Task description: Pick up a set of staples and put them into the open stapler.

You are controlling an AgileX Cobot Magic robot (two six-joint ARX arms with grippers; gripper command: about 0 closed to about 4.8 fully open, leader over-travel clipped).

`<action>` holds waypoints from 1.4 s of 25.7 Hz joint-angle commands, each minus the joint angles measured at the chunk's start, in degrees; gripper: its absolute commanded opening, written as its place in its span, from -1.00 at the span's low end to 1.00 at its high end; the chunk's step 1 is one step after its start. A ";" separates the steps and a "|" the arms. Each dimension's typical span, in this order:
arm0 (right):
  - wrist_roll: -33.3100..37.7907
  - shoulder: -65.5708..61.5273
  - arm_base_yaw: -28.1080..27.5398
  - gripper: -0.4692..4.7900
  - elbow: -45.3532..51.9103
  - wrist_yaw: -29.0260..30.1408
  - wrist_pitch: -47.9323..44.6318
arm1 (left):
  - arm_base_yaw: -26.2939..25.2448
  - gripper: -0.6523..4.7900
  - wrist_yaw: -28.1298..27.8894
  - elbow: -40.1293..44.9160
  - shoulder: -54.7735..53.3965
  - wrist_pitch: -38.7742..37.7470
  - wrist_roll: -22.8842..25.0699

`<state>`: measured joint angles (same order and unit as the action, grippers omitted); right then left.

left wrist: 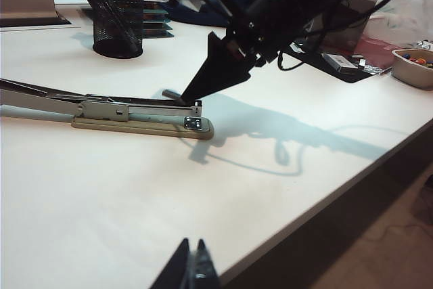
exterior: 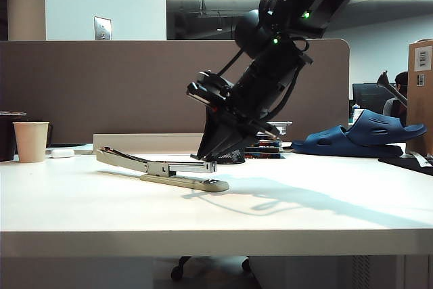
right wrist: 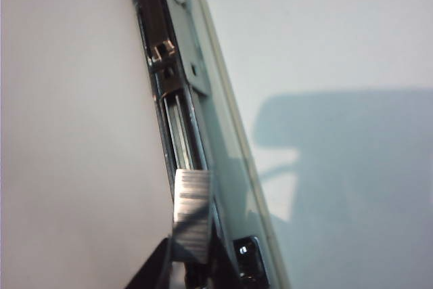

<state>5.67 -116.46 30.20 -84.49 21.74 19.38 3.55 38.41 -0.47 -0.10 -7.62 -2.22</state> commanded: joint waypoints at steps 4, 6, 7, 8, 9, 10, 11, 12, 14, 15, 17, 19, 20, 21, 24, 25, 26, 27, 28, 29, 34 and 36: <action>-0.11 1.29 0.09 -0.58 -0.37 -1.20 -0.76 | -0.04 -0.78 0.35 -0.04 -0.02 -0.42 0.02; -0.11 1.27 0.09 -0.58 -0.37 -1.05 -0.31 | -0.04 -0.78 0.35 -0.04 -0.02 -0.42 0.02; -0.11 1.27 0.11 -0.59 -0.37 -1.05 -0.09 | -0.04 -0.78 0.35 -0.04 -0.02 -0.42 0.02; -0.11 1.27 0.11 -0.59 -0.35 -1.07 0.09 | -0.04 -0.78 0.35 -0.04 -0.02 -0.42 0.02; -0.11 1.27 0.11 -0.65 -0.35 -1.05 0.17 | -0.04 -0.78 0.35 -0.04 -0.02 -0.42 0.02; -0.11 1.27 0.11 -0.71 -0.35 -1.05 0.26 | -0.04 -0.78 0.35 -0.04 -0.02 -0.42 0.02; -0.11 1.27 0.11 -0.77 -0.35 -1.03 0.35 | -0.04 -0.78 0.35 -0.04 -0.02 -0.42 0.02; -0.11 1.27 0.11 -0.79 -0.35 -1.03 0.46 | -0.04 -0.78 0.31 -0.04 -0.02 -0.42 0.02; -0.11 1.25 0.13 -0.79 -0.35 -0.90 0.63 | -0.04 -0.78 0.26 -0.04 -0.02 -0.44 0.02; -0.11 1.22 0.15 -0.79 -0.35 -0.37 0.68 | -0.04 -0.78 0.26 -0.04 -0.02 -0.42 0.02; -0.11 1.14 0.22 -0.82 -0.35 0.44 0.48 | -0.04 -0.78 0.24 -0.04 -0.02 -0.44 0.02; -0.11 1.11 0.22 -0.82 -0.35 0.46 0.55 | -0.04 -0.78 0.22 -0.04 -0.02 -0.42 0.02; -0.11 1.11 0.22 -0.82 -0.35 0.46 0.57 | -0.04 -0.78 0.24 -0.04 -0.02 -0.42 0.02; -0.11 1.11 0.22 -0.82 -0.35 0.52 0.57 | -0.04 -0.78 0.24 -0.04 -0.02 -0.42 0.02; -0.11 1.01 0.22 -0.82 -0.35 1.36 0.52 | -0.04 -0.78 0.24 -0.04 -0.02 -0.42 0.02; -0.13 0.96 0.22 -0.82 -0.35 1.31 0.52 | -0.04 -0.78 0.24 -0.04 -0.02 -0.42 0.02; -0.13 0.81 0.22 -0.82 -0.35 1.31 0.50 | -0.04 -0.78 0.24 -0.04 -0.02 -0.42 0.02; -0.13 0.66 0.22 -0.82 -0.35 1.31 0.66 | -0.04 -0.78 0.22 -0.04 -0.02 -0.42 0.02; -0.17 0.66 0.22 -0.82 -0.35 0.76 0.74 | -0.04 -0.78 0.24 -0.04 -0.02 -0.42 0.02; -0.17 0.66 0.22 -0.83 -0.35 -0.24 0.52 | -0.04 -0.78 0.24 -0.04 -0.02 -0.42 0.02; -0.13 0.35 0.20 -0.82 -0.35 -0.90 0.17 | -0.04 -0.78 0.24 -0.04 -0.02 -0.39 0.02; -0.15 0.28 0.22 -0.82 -0.35 -0.11 0.96 | -0.04 -0.78 0.24 -0.04 -0.02 -0.39 0.02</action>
<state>5.67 -116.25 30.26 -84.62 20.91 20.34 3.55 38.41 -0.47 -0.12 -7.62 -2.22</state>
